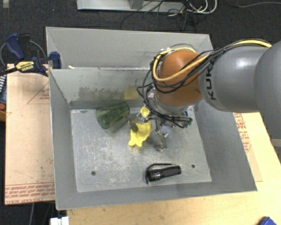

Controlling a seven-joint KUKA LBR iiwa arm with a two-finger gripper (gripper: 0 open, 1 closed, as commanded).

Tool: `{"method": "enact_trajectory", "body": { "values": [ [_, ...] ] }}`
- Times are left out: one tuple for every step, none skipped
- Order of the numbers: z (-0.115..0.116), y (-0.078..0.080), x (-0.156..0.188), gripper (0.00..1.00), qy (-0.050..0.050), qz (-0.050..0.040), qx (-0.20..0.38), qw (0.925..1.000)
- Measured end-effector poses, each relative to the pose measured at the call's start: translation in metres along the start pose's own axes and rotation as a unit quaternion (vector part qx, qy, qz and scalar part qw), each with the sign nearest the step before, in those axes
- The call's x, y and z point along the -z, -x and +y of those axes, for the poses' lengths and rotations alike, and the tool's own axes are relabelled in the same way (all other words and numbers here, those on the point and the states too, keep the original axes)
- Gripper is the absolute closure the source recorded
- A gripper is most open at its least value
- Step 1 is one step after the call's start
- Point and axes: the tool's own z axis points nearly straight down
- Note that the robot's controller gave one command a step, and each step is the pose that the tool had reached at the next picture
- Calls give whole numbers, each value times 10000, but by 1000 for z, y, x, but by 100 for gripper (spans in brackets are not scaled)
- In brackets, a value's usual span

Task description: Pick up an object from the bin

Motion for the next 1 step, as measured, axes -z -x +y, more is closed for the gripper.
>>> {"method": "enact_trajectory", "body": {
  "values": [
    [-16, 19, 8, 100, -22, -71, -1901, 9817]
  ]
}}
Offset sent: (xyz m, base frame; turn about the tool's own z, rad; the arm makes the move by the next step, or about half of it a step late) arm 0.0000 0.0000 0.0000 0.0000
